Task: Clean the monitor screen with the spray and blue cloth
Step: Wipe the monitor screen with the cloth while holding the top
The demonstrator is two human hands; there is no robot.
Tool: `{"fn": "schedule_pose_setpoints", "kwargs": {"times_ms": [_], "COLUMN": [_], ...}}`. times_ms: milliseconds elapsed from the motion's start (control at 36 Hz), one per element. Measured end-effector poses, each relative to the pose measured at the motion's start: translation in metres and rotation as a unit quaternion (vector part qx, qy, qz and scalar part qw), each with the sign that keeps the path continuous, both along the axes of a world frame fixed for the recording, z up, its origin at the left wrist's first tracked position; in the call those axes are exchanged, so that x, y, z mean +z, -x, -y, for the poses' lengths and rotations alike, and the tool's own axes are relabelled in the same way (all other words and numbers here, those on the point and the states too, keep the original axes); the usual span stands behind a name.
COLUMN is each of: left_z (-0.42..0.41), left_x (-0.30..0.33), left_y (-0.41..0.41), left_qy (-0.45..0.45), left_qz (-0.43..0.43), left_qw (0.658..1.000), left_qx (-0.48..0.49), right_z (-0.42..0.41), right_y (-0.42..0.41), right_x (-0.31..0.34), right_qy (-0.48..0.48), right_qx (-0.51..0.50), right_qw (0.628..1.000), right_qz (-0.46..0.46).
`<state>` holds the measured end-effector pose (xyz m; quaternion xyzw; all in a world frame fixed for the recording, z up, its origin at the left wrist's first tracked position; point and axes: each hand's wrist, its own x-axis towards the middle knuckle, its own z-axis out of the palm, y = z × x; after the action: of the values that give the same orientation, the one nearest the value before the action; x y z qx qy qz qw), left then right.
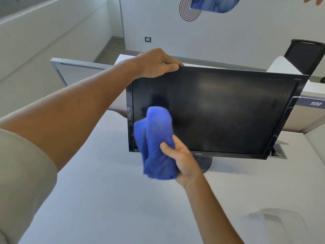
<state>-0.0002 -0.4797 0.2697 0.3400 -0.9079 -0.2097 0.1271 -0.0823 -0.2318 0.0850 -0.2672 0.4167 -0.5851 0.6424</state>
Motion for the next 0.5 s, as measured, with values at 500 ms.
{"fn": "schedule_pose_setpoints", "kwargs": {"times_ms": [500], "left_z": [0.017], "left_x": [0.018], "left_y": [0.008], "left_qy": [-0.310], "left_qz": [-0.022], "left_qw": [0.951], "left_qx": [-0.010], "right_z": [0.113], "right_y": [0.043], "right_x": [0.014], "right_qy": [0.265], "right_qx": [-0.305], "right_qw": [0.536], "right_qz": [-0.741]}}
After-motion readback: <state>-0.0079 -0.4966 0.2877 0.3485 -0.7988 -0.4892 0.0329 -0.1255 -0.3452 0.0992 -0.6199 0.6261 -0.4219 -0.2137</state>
